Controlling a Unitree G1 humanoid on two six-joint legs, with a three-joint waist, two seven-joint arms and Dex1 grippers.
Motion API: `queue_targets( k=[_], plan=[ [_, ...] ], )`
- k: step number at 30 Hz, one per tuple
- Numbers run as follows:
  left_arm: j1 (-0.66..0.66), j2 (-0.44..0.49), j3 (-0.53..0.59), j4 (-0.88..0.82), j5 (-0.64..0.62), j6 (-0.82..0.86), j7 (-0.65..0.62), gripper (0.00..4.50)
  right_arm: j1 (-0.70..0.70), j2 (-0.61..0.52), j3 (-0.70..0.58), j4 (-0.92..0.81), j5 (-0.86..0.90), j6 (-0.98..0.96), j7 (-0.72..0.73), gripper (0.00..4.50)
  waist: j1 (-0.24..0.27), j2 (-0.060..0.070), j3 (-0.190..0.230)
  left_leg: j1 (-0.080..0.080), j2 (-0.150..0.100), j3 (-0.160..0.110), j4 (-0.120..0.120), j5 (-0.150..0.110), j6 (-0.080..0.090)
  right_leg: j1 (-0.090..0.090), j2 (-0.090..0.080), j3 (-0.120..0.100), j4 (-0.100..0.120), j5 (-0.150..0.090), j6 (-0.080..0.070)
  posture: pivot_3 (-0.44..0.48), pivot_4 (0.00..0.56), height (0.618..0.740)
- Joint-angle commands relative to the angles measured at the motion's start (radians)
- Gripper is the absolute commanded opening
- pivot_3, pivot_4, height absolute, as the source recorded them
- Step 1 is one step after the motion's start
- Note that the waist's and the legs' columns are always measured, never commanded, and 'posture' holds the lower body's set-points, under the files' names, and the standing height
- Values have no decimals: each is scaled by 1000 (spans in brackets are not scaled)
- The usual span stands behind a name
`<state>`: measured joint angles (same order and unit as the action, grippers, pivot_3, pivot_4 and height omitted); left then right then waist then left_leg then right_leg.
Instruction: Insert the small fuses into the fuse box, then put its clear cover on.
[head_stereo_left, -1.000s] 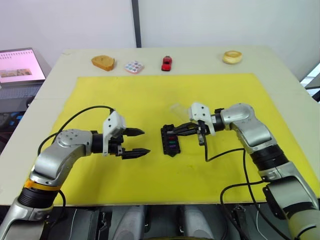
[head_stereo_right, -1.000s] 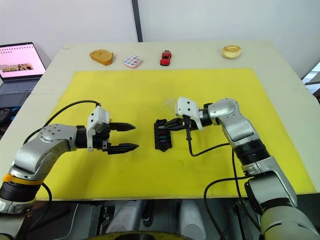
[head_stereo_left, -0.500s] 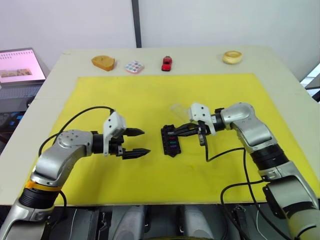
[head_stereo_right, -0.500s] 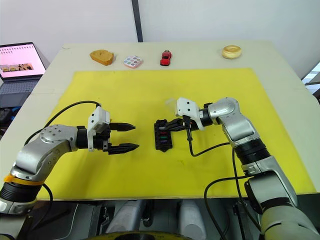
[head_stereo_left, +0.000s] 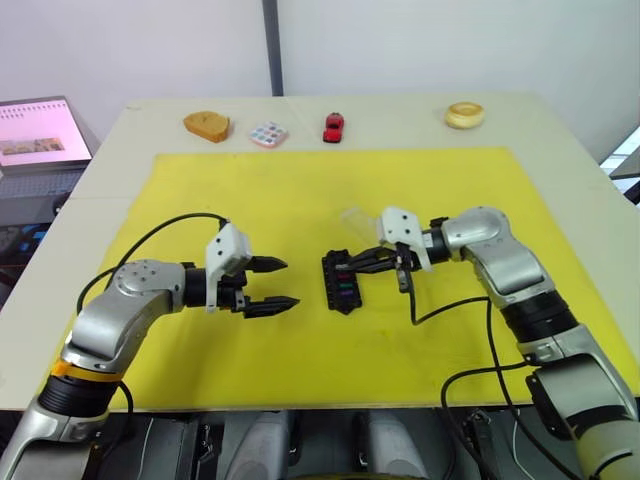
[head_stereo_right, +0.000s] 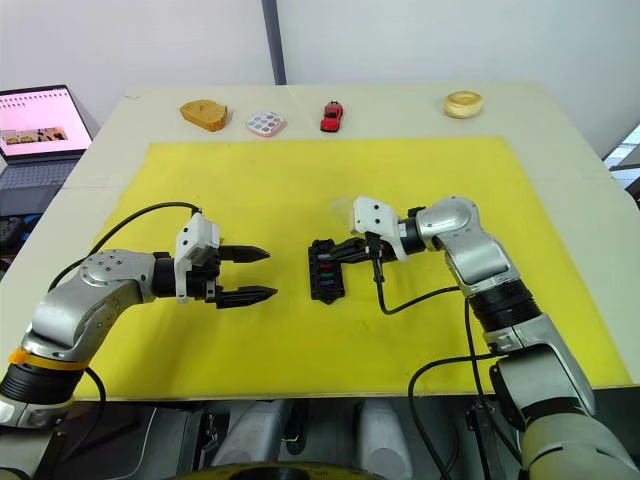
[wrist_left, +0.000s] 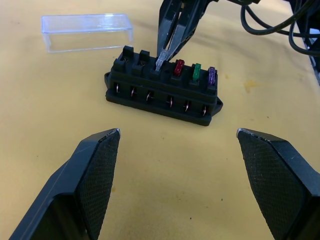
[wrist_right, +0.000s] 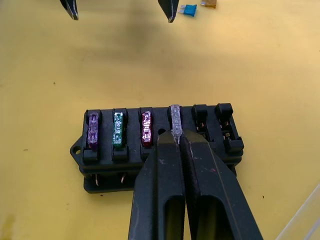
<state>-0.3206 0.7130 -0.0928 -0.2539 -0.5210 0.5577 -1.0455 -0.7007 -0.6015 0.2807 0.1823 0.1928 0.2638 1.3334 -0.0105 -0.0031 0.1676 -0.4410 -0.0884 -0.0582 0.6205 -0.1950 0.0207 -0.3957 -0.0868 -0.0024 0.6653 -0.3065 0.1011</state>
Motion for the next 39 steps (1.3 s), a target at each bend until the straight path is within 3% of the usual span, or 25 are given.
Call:
queue_targets(
  k=[1,15,18,20,37,39],
  plan=[
    [-3,-6,26,-9,-6,-18,-3,3914,2,-2,-21,-36,29,23,14,0,0,0,0,0,0,0,0,0,0,0,0,0,0,0,0,0,150,740],
    [-11,-8,27,3,1,-25,-5,3914,22,-3,10,-29,-30,-33,3,0,0,0,0,0,0,0,0,0,0,0,0,0,0,0,0,0,150,740],
    [-6,-3,32,4,1,-25,-6,3946,18,-1,5,-25,-28,-38,4,924,0,0,0,0,0,0,1,0,0,0,0,0,0,0,0,0,150,740],
    [-5,-3,35,5,1,-26,-5,3946,14,3,-9,-25,-14,-32,4,1851,-1,0,0,0,0,0,1,0,0,0,0,0,0,0,0,0,150,740],
    [-44,42,43,23,12,-21,-46,3946,-44,-36,-98,-29,71,79,28,1851,0,0,0,0,0,0,1,0,0,0,0,0,1,0,0,0,150,740],
    [-56,50,37,17,11,-18,-52,3946,-43,-16,-108,-63,96,118,9,1254,-1,0,0,0,0,0,1,0,0,0,0,0,1,0,0,0,150,740]
  ],
)
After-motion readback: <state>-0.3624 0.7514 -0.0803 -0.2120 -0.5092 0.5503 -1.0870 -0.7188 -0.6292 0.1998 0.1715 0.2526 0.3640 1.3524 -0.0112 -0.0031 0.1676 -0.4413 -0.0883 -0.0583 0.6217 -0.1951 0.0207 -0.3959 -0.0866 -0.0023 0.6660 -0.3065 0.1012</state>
